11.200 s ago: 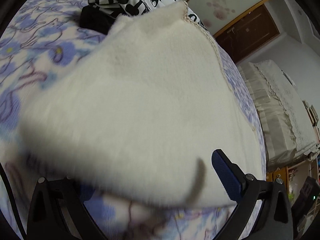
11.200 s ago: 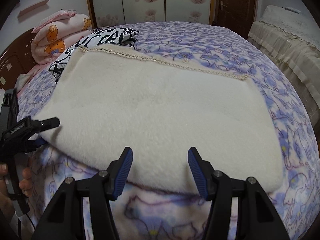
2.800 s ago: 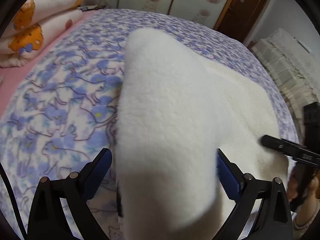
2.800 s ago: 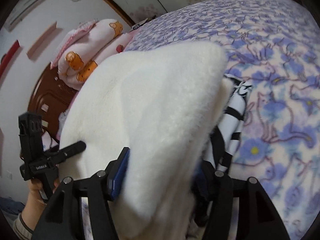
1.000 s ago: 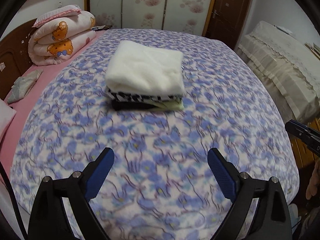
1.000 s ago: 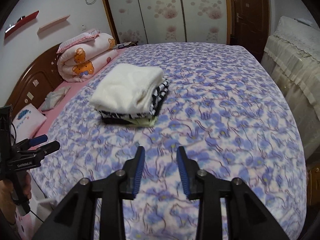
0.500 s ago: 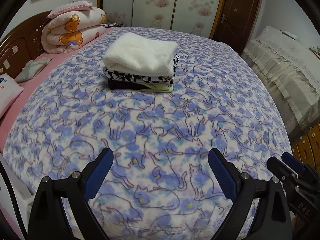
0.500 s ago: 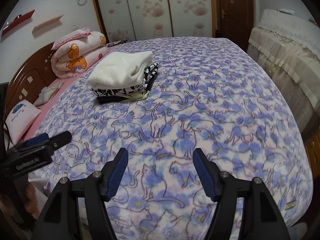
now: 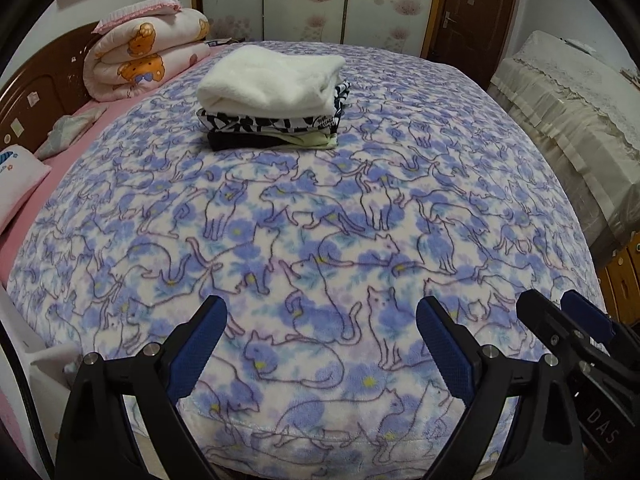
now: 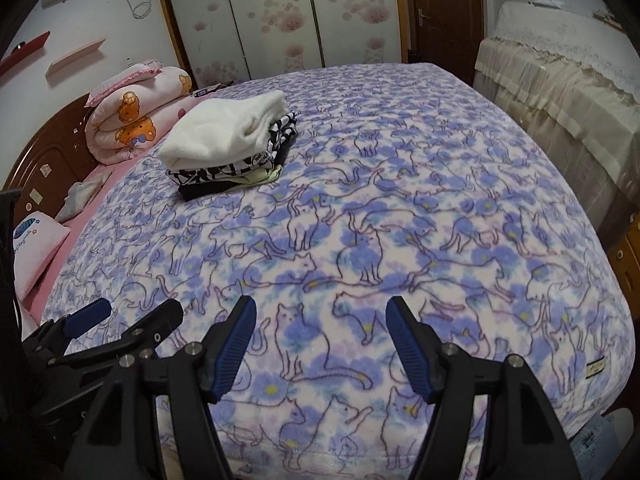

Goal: Fold large clothes

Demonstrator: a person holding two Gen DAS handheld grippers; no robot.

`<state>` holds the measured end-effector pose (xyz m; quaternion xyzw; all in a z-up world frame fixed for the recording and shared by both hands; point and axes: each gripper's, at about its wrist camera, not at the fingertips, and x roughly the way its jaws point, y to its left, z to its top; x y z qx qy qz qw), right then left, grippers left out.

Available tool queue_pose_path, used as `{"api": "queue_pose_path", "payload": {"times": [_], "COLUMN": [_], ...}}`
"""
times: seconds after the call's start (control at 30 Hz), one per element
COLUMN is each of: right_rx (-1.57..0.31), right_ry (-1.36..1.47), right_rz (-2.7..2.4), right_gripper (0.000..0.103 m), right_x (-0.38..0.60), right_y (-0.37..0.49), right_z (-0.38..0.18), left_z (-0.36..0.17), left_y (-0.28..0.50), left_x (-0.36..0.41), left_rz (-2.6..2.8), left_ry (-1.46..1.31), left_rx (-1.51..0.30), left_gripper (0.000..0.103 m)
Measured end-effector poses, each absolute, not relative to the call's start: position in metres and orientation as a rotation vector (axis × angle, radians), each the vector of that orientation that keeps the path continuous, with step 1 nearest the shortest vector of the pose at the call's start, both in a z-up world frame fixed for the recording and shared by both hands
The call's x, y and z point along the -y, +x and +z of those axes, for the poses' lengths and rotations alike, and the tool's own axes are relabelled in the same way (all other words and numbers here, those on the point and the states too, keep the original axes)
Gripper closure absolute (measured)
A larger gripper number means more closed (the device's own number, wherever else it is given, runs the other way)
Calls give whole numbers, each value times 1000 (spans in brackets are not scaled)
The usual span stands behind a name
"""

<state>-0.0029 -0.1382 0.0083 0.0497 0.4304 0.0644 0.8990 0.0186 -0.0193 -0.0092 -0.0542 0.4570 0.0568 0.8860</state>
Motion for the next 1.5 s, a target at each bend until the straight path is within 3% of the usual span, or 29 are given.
{"api": "queue_pose_path", "payload": {"times": [1.5], "right_rx": [-887], "right_ry": [87], "right_rz": [95], "right_gripper": [35], "right_x": [149], "right_y": [-13], "right_z": [-5], "left_z": [-20], "left_y": [18], "left_x": [28], "left_rz": [115], "left_ry": [-68], "left_rx": [-987], "left_gripper": [8]}}
